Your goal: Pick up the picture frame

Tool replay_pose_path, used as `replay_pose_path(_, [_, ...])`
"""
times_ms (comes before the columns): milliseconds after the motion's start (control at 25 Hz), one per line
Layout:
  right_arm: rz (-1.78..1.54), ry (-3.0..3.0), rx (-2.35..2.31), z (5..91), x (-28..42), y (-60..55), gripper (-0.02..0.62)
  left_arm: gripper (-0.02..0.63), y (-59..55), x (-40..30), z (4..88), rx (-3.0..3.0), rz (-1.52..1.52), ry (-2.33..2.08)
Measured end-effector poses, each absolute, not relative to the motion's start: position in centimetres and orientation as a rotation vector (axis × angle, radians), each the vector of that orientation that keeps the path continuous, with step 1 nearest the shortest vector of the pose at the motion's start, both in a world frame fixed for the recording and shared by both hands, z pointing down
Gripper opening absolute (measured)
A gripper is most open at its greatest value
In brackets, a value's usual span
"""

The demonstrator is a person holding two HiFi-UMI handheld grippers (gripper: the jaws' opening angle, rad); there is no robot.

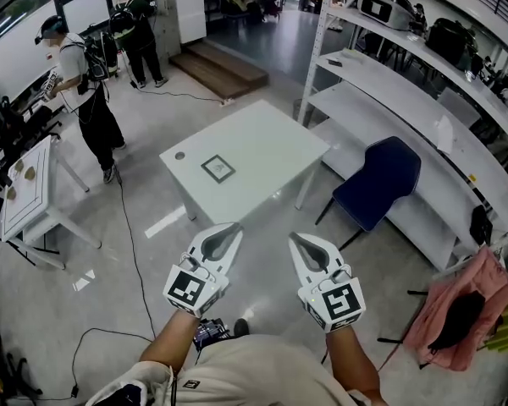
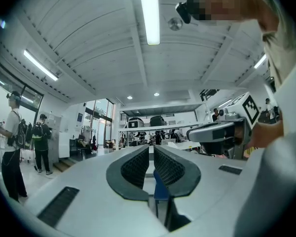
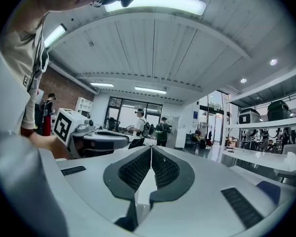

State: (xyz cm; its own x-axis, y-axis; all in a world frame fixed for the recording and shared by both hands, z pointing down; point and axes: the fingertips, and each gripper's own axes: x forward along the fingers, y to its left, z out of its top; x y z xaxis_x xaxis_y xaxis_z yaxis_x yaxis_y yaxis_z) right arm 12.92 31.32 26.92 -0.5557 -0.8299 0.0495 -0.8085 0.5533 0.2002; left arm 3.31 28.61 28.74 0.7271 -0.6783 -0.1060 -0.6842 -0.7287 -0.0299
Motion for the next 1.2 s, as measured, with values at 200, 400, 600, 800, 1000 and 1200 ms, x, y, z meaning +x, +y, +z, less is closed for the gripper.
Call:
replay_pose_path(200, [-0.210, -2.649, 1.407, 27.7, 12.0, 29.9, 0.026, 0.040, 27.3, 2.2, 29.4, -2.859, 0.123, 1.144])
replay_pose_path(400, [-0.213, -2.645, 1.411, 27.9, 11.5, 27.7, 0.026, 0.040, 25.2, 1.4, 29.4, -2.831, 0.131, 1.136])
replay_pose_path(600, [-0.212, -2.638, 1.409, 28.2, 10.5, 26.4, 0.026, 0.040, 24.1, 0.8, 29.8, -2.844, 0.141, 1.113])
replay_pose_path(800, [-0.208, -2.628, 1.417, 28.4, 10.6, 25.2, 0.026, 0.040, 22.8, 0.9, 30.3, -2.857, 0.145, 1.105])
replay_pose_path(1000, [-0.181, -2.624, 1.413, 28.9, 12.0, 23.4, 0.026, 0.040, 21.3, 2.5, 30.8, -2.874, 0.134, 1.100])
replay_pose_path(1200, [-0.157, -2.652, 1.380, 29.4, 14.3, 20.8, 0.026, 0.040, 18.8, 4.2, 31.2, -2.858, 0.088, 1.171])
